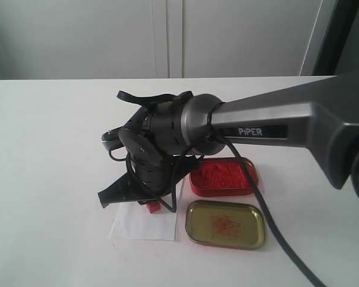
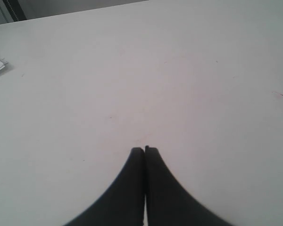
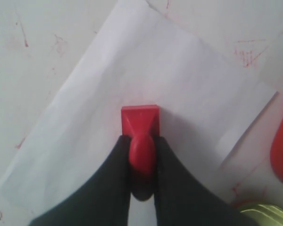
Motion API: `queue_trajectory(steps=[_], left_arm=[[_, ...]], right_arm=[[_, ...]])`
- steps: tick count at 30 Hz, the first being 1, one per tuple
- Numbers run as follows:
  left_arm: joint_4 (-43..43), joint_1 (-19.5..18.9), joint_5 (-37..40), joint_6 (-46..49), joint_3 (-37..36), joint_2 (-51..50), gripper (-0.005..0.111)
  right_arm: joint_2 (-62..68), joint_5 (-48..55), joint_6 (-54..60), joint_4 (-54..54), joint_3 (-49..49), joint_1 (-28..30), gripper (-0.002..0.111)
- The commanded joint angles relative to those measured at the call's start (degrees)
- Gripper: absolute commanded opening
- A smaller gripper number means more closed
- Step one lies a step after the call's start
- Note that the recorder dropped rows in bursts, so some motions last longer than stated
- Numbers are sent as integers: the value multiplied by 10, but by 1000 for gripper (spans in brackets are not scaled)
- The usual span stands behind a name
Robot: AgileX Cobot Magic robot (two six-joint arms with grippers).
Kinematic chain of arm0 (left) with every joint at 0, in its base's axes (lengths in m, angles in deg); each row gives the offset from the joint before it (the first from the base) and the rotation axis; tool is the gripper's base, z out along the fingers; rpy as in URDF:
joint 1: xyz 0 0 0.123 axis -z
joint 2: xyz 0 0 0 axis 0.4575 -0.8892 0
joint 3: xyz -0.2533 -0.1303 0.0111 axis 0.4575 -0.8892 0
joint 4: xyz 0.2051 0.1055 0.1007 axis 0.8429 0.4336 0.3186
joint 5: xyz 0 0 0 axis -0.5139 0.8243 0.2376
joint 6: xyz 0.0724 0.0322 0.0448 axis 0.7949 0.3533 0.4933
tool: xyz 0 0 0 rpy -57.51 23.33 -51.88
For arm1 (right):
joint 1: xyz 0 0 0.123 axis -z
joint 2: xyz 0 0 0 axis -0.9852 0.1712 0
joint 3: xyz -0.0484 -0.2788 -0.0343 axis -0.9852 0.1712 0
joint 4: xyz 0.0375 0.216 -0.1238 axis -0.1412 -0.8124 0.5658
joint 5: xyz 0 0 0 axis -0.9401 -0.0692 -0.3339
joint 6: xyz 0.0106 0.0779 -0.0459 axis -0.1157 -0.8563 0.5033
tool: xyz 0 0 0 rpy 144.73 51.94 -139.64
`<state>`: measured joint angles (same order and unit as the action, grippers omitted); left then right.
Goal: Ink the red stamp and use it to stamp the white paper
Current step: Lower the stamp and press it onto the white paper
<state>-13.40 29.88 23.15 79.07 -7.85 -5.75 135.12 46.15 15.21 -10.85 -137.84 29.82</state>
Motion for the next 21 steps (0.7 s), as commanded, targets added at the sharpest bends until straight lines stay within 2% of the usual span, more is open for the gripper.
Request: queue_trajectory(steps=[1,21], left_arm=[[-1,-2,-2,2,-2,2,0],[-1,-2,-2,2,-2,2,0]], right_arm=[[0,-8,-3,-10,10,1,0],[-51,-7,-15,35,10,1,0]])
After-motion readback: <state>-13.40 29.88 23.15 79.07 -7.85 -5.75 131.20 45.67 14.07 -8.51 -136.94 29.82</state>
